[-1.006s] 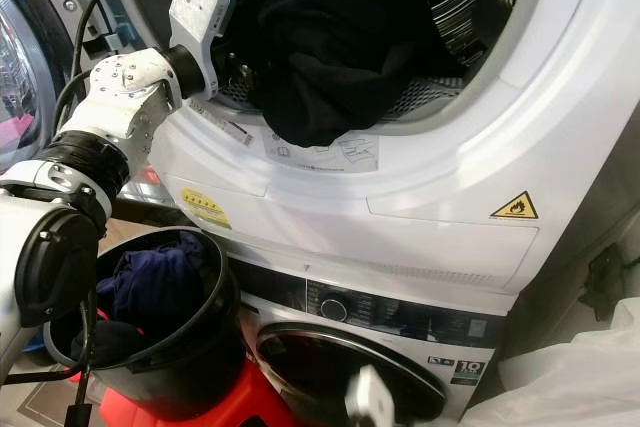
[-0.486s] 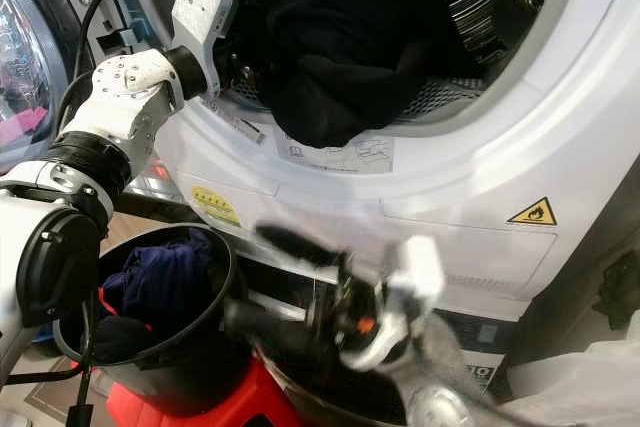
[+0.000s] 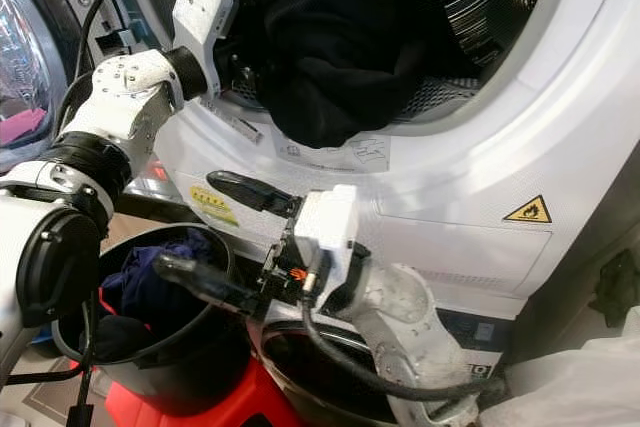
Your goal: Clothes washing
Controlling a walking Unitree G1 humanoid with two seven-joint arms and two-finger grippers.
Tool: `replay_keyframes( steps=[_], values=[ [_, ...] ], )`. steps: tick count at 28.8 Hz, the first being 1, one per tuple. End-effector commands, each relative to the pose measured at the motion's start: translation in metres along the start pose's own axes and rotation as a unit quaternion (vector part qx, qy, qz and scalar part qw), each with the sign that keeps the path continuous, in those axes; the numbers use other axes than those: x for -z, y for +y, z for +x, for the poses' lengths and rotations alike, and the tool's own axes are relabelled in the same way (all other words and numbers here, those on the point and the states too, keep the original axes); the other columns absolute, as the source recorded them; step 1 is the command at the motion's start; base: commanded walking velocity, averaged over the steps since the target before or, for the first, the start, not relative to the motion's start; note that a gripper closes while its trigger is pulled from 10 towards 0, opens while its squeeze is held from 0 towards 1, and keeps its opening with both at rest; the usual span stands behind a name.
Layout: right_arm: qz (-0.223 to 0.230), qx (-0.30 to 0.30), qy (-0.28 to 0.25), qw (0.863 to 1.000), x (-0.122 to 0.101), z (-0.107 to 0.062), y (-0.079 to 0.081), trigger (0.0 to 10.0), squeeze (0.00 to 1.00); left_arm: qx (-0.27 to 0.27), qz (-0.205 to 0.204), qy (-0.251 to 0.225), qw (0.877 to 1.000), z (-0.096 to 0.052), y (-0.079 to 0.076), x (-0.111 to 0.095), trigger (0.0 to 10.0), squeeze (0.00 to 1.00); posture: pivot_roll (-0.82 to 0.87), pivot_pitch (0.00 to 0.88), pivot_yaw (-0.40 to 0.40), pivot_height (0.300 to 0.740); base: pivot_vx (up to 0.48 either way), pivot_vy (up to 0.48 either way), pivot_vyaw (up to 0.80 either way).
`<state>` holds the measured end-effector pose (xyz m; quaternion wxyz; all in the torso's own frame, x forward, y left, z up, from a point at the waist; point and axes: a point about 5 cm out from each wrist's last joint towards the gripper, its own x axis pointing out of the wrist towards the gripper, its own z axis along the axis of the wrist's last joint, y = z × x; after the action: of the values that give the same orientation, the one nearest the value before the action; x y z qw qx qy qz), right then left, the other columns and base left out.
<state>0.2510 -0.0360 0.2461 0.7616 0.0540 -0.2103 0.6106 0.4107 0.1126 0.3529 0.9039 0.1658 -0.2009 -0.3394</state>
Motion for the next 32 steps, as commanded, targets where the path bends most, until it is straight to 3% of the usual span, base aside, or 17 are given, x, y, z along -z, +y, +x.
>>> replay_keyframes(
  steps=[1,2,3,8,13,15,19,22,25,28,32],
  values=[
    [-0.028,0.011,0.0,1.0,-0.003,0.013,-0.001,10.0,0.0,0.007,0.008,-0.003,1.0,0.0,0.001,-0.003,10.0,1.0,-0.15,0.0,0.147,0.74,0.0,0.0,0.0],
    [-0.028,0.011,0.0,1.0,-0.003,0.013,-0.001,10.0,0.0,0.007,0.008,-0.003,1.0,0.0,0.001,-0.003,10.0,1.0,-0.15,0.0,0.147,0.74,0.0,0.0,0.0],
    [-0.064,0.05,0.019,0.997,0.0,0.021,-0.009,10.0,0.0,0.008,0.007,-0.005,1.0,0.001,0.0,-0.004,10.0,1.0,-0.15,0.0,0.148,0.74,0.0,0.0,0.0],
    [-0.105,0.085,0.026,0.991,0.002,0.032,-0.017,10.0,0.0,0.011,0.007,-0.009,1.0,0.001,0.0,-0.006,10.0,1.0,-0.14,0.0,0.15,0.74,0.0,0.0,0.0],
    [-0.113,0.072,0.028,0.991,0.005,0.044,-0.012,10.0,0.0,0.014,0.01,-0.016,1.0,0.003,0.0,-0.01,10.0,1.0,-0.14,0.0,0.149,0.74,0.0,0.0,0.0],
    [-0.15,0.106,0.054,0.981,0.01,0.05,-0.02,10.0,0.0,0.014,0.009,-0.025,1.0,0.004,0.0,-0.014,10.0,1.0,-0.14,0.0,0.148,0.74,0.0,0.0,0.0],
    [-0.18,0.144,0.078,0.97,0.015,0.054,-0.03,10.0,0.0,0.016,0.008,-0.03,0.999,0.005,0.0,-0.015,10.0,1.0,-0.14,0.0,0.148,0.74,0.0,0.0,0.0],
    [-0.235,0.179,0.112,0.949,0.02,0.058,-0.042,10.0,0.0,0.019,0.008,-0.036,0.999,0.006,-0.001,-0.018,10.0,1.0,-0.14,0.0,0.149,0.74,0.0,0.0,0.0],
    [-0.248,0.202,0.119,0.94,0.021,0.059,-0.051,10.0,0.0,0.02,0.008,-0.039,0.999,0.006,-0.001,-0.019,10.0,1.0,-0.14,0.0,0.147,0.74,0.0,0.0,0.0],
    [-0.239,0.214,0.114,0.94,0.02,0.059,-0.053,10.0,0.0,0.02,0.008,-0.04,0.999,0.006,-0.001,-0.02,10.0,1.0,-0.14,0.0,0.145,0.74,0.0,0.0,0.0],
    [-0.252,0.256,0.113,0.926,0.019,0.054,-0.062,10.0,0.0,0.022,0.005,-0.045,0.999,0.006,-0.001,-0.02,10.0,1.0,-0.14,0.0,0.141,0.74,0.0,0.0,0.0]
  ],
)
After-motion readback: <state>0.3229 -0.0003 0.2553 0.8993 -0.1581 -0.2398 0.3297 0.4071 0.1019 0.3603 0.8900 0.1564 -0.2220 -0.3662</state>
